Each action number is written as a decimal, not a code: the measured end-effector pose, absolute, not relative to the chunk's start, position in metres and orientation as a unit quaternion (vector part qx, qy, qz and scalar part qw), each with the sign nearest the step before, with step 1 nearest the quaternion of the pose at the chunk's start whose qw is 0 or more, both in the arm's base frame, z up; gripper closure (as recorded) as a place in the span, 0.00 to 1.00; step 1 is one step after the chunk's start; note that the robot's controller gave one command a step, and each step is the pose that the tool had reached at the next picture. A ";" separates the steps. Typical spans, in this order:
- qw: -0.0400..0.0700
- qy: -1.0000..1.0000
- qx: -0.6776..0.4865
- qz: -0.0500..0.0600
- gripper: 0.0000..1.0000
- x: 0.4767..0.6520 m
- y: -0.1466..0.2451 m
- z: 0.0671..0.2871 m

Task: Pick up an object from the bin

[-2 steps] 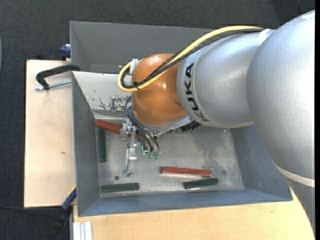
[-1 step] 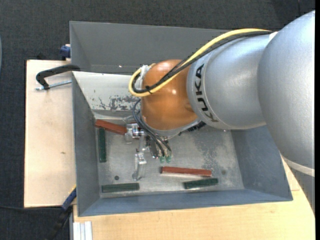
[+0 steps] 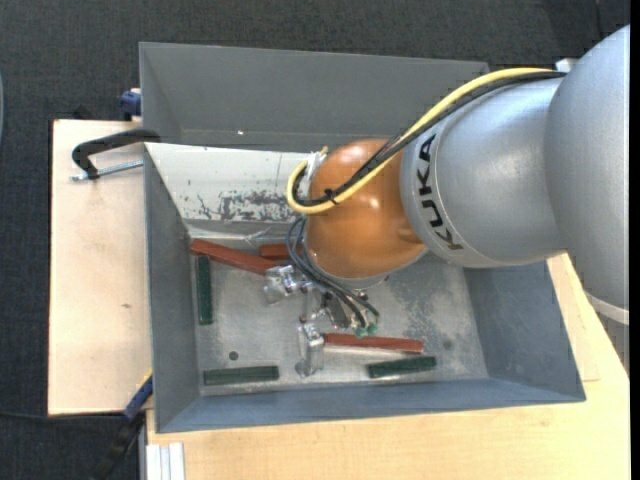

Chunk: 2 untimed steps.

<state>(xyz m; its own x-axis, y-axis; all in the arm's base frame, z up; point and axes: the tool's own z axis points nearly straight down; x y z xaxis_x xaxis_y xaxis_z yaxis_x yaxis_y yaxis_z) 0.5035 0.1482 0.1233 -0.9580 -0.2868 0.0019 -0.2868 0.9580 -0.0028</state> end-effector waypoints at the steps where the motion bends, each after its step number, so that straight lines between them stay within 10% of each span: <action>1: 0.000 -0.987 0.160 -0.001 0.00 0.495 0.129 0.114; 2: -0.003 -0.972 0.236 -0.001 0.00 0.505 0.091 0.129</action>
Offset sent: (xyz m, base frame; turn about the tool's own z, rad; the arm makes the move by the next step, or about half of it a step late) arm 0.0044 -0.0710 0.0104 -0.2092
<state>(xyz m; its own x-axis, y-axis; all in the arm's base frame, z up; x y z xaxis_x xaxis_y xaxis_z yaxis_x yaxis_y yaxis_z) 0.5051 0.0906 0.1290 -0.8886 -0.4587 -0.0060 -0.4587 0.8886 -0.0001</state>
